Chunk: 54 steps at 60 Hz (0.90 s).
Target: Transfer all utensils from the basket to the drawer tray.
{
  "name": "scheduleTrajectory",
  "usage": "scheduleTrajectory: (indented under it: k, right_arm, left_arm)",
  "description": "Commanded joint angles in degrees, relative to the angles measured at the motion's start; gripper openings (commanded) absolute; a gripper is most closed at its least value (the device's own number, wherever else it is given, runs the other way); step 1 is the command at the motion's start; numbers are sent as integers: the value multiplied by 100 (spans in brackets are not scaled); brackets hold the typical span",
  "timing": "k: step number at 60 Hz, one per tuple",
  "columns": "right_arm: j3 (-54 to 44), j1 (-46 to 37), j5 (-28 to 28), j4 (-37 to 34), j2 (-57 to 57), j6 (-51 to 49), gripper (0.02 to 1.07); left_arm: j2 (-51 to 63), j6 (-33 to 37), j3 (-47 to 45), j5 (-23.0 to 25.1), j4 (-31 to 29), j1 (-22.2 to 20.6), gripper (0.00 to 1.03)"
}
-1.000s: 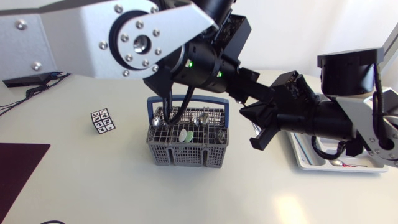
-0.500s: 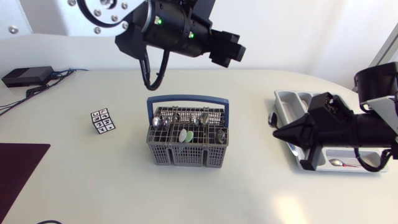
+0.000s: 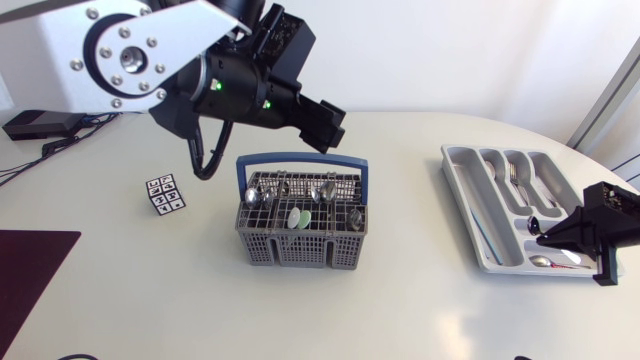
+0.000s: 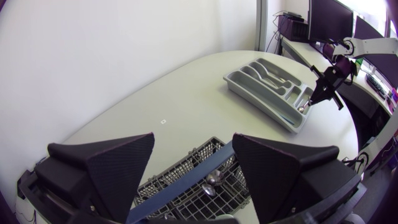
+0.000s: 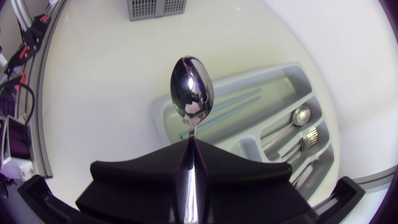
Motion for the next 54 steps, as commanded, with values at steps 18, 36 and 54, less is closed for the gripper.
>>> scheduleTrajectory:
  k: [18,36,54]
  right_arm:
    - [497,-443,1021,836,1255,-1266,8]
    - [154,-381,1443,1891,1299,-1310,37]
    - [348,111,1179,572,24,-9,68]
  left_arm:
    - [-422,561,-937,-428,297,-211,95]
    - [-764,921,-1508,-498,350,-405,98]
    - [-1081,1439,-2035,-498,446,-651,98]
